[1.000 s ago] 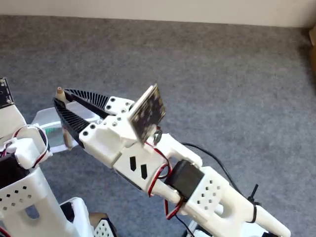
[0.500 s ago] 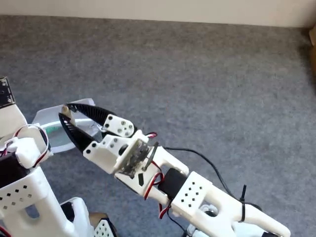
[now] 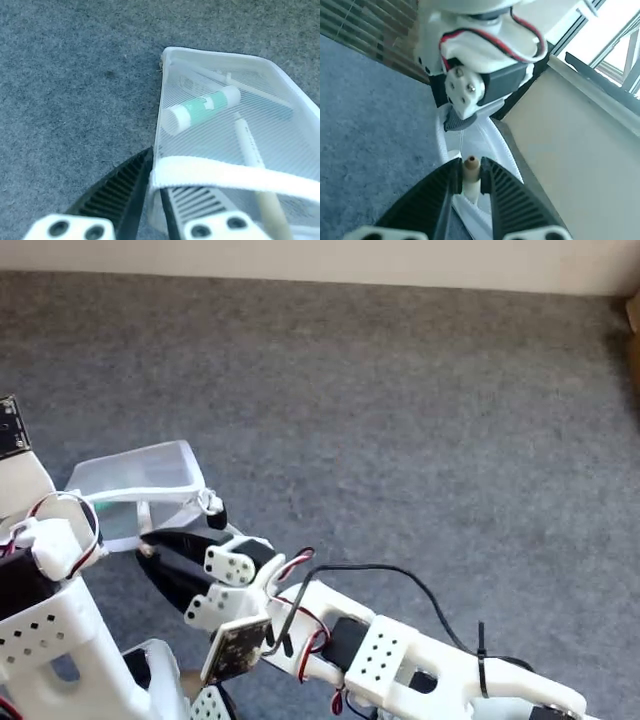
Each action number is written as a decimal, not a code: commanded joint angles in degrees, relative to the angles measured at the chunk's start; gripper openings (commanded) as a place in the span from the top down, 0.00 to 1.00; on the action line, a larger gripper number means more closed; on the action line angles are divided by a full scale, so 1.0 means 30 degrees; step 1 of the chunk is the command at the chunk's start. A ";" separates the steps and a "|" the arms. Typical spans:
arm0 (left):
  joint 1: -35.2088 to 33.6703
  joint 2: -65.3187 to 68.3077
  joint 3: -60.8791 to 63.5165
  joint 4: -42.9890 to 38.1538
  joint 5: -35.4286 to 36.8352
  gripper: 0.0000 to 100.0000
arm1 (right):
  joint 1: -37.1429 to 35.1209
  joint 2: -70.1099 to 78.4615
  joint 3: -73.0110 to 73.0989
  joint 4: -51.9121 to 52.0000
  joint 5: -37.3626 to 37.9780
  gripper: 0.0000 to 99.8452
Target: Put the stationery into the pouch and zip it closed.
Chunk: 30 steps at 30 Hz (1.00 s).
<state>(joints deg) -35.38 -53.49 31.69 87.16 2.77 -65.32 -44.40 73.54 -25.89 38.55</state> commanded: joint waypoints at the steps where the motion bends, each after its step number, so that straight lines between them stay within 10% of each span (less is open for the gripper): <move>1: -0.0161 0.0308 -0.0015 -0.0469 -0.0059 0.99 | -0.0220 -0.0425 0.0073 -0.0308 0.1172 1.00; 30: -0.0161 0.0308 -0.0015 -0.0469 -0.0059 0.99 | 0.3062 -0.0630 -0.0132 -0.0220 -0.3429 0.82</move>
<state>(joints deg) -35.38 -53.49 31.69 87.16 2.77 -58.46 -44.40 74.24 -25.98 28.88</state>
